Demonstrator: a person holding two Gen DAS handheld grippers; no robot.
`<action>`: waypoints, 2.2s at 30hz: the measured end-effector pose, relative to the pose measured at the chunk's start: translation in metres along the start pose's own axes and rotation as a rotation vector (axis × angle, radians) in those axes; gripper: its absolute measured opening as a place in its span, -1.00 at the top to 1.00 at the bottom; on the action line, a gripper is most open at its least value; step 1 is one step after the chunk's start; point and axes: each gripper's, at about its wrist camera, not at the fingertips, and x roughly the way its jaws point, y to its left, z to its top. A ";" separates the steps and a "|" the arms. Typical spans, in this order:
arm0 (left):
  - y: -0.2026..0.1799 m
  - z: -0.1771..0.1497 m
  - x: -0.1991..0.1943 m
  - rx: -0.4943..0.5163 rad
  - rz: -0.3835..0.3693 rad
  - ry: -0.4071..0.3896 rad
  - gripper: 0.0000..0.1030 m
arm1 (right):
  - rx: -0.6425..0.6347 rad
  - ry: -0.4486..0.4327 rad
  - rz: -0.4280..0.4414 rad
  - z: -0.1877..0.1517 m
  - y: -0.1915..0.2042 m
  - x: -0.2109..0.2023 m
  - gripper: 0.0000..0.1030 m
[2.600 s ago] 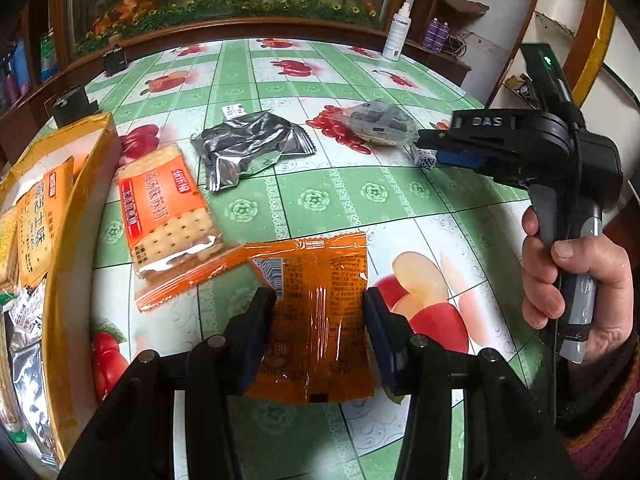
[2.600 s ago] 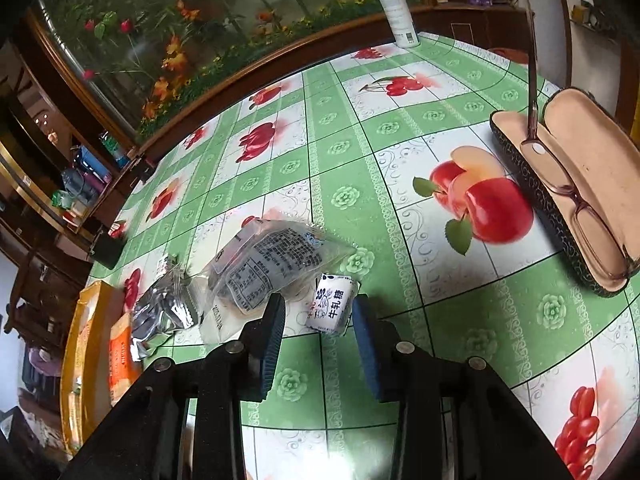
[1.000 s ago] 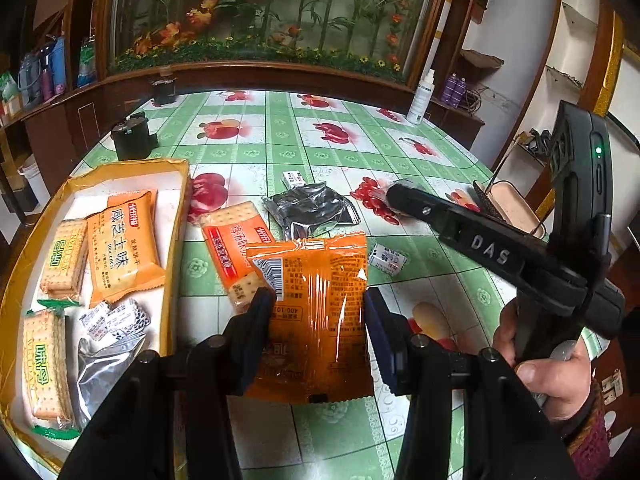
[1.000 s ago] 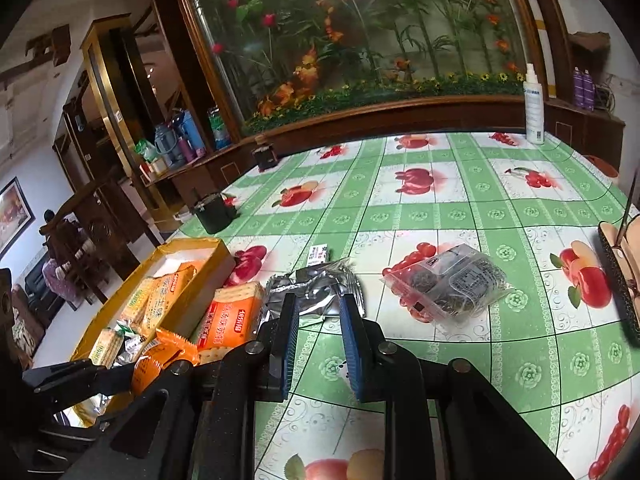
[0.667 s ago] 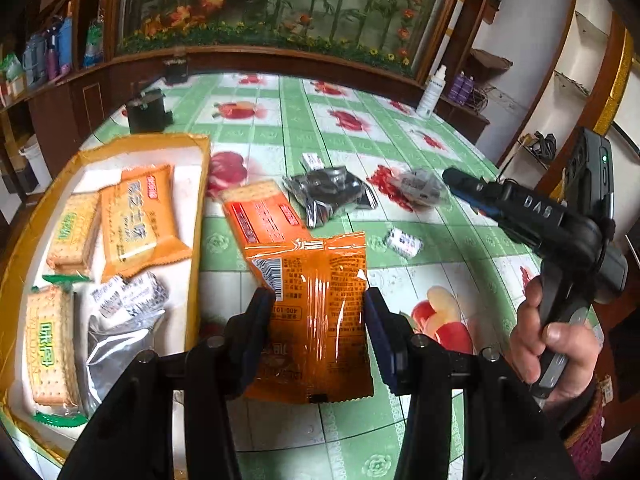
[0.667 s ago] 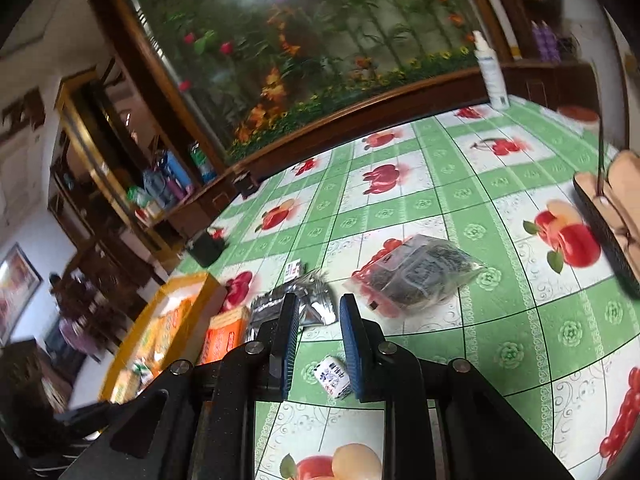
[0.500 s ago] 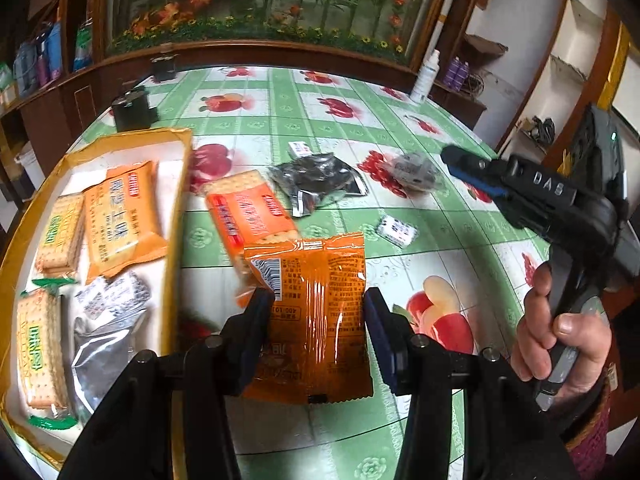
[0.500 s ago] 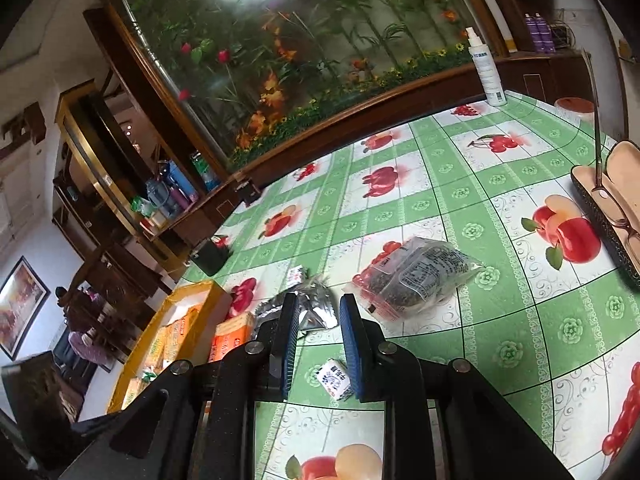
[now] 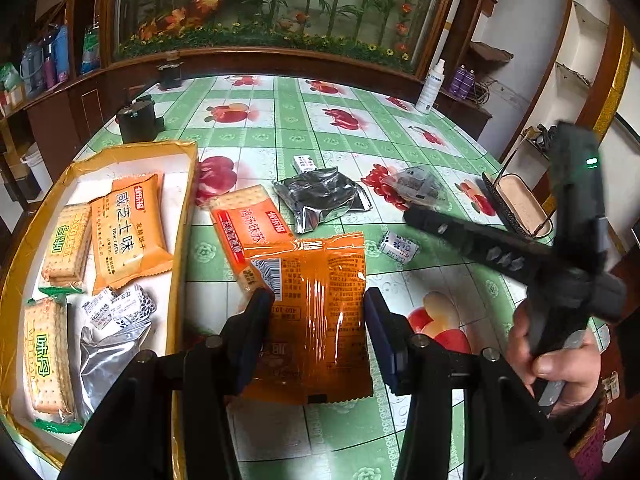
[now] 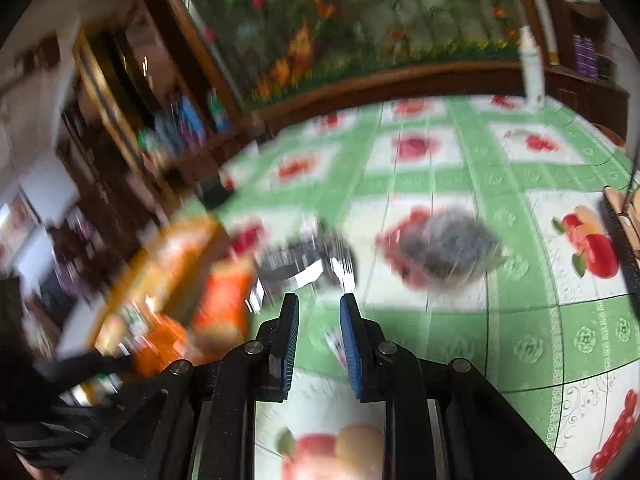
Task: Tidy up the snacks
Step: 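Carry the orange snack bag and milk candy into the white tray and release both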
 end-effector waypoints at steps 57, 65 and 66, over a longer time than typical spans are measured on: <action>0.200 -0.002 -0.040 -0.383 0.169 -0.080 0.09 | -0.264 0.071 0.263 -0.026 0.209 0.060 0.57; 0.200 -0.002 -0.041 -0.388 0.167 -0.078 -0.03 | -0.268 0.071 0.264 -0.028 0.203 0.061 0.34; 0.199 -0.002 -0.042 -0.388 0.163 -0.078 -0.03 | -0.264 0.058 0.267 -0.027 0.201 0.059 0.22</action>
